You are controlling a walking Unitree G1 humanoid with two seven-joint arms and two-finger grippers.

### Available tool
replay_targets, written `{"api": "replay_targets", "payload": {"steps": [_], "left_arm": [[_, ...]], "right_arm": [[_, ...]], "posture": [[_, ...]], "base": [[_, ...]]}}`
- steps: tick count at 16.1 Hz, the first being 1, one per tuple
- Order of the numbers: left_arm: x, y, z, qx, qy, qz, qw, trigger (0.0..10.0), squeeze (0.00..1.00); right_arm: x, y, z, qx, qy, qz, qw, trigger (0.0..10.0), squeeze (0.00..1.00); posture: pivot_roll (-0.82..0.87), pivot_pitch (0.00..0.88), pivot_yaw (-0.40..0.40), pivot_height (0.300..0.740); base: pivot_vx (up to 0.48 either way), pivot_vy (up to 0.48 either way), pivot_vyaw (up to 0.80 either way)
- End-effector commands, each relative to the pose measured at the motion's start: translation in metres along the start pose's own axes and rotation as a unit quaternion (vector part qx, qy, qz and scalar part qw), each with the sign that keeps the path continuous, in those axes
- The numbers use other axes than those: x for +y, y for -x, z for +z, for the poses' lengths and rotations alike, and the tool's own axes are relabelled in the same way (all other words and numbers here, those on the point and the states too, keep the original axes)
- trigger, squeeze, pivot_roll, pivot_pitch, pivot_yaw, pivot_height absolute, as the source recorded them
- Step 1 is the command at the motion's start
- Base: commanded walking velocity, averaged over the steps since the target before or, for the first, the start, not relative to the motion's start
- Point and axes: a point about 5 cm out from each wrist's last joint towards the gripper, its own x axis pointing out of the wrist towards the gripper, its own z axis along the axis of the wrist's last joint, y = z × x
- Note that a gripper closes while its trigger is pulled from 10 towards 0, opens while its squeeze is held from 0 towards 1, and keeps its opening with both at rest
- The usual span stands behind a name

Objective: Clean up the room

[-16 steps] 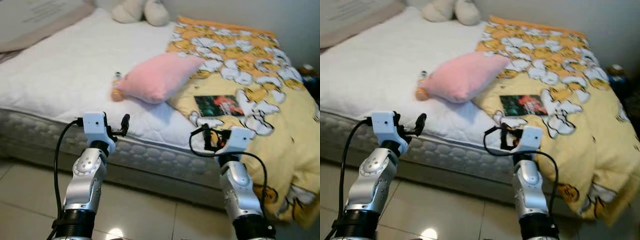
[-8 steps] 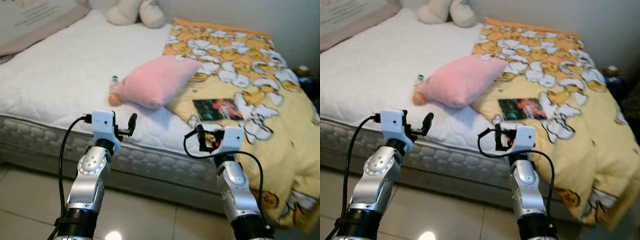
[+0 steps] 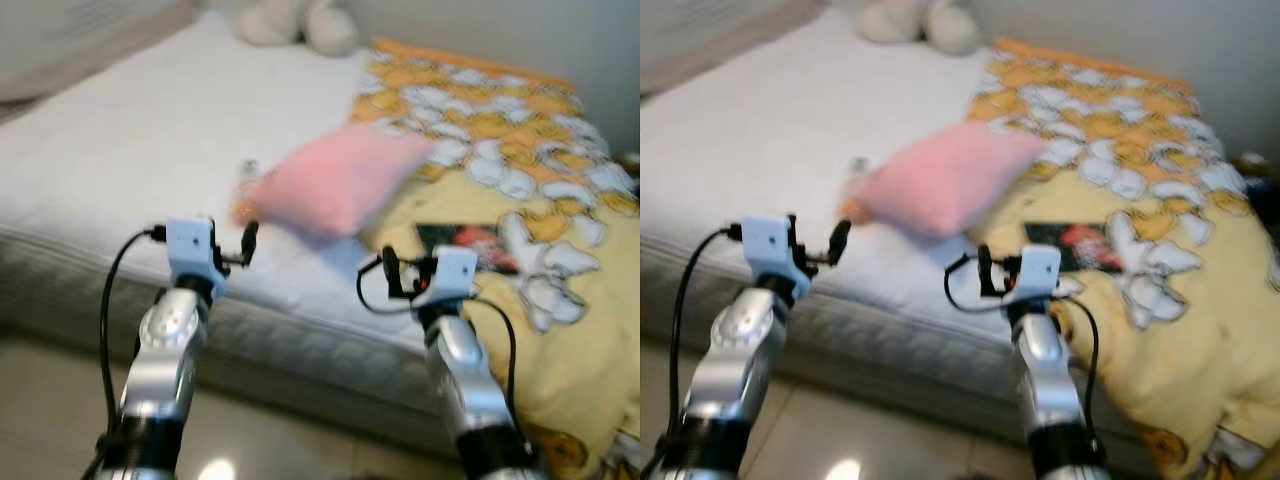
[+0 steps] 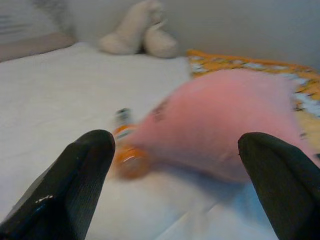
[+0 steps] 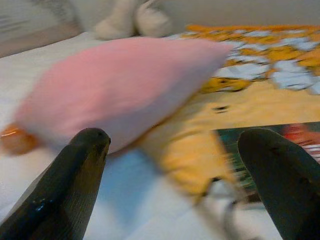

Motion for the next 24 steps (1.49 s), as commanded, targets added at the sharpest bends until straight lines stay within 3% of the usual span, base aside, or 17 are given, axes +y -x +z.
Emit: {"api": "replay_targets", "payload": {"steps": [1, 6, 9, 11, 18, 24], "left_arm": [[-0.0093, -0.0021, 0.0059, -0.015, -0.010, -0.021, 1.000, 10.0, 0.00], [-0.0132, -0.0013, 0.0105, -0.028, -0.016, -0.041, 0.999, 10.0, 0.00], [-0.0106, -0.0027, 0.0054, -0.005, -0.021, -0.034, 0.999, 10.0, 0.00], [-0.0113, -0.0027, 0.0072, -0.012, -0.010, -0.043, 0.999, 10.0, 0.00], [-0.0163, -0.0024, 0.0099, -0.023, -0.030, -0.075, 0.996, 10.0, 0.00], [-0.0178, -0.0053, 0.0086, -0.018, -0.034, -0.079, 0.996, 10.0, 0.00]], "right_arm": [[-0.0068, 0.0004, 0.0002, 0.002, 0.001, -0.016, 1.000, 10.0, 0.00], [-0.0045, 0.0014, -0.0007, 0.001, 0.000, -0.016, 1.000, 10.0, 0.00], [-0.0028, 0.0022, 0.0017, -0.006, 0.003, -0.013, 1.000, 10.0, 0.00], [-0.0026, 0.0023, 0.0024, -0.007, 0.006, -0.011, 1.000, 10.0, 0.00], [-0.0023, 0.0036, 0.0019, -0.008, 0.007, -0.009, 1.000, 10.0, 0.00], [-0.0013, 0.0037, 0.0017, -0.008, 0.004, -0.012, 1.000, 10.0, 0.00]], "posture": [[0.05, 0.000, -0.036, 0.727], [0.06, 0.000, -0.027, 0.727], [0.05, 0.000, -0.027, 0.727], [0.05, 0.000, -0.026, 0.727], [0.05, 0.000, -0.021, 0.727], [0.04, 0.000, -0.015, 0.727]], "base": [[0.442, 0.000, 0.00], [0.362, 0.000, 0.00], [0.000, 0.000, 0.00], [0.000, 0.463, 0.00], [0.000, 0.468, 0.00], [0.343, 0.333, 0.00]]}}
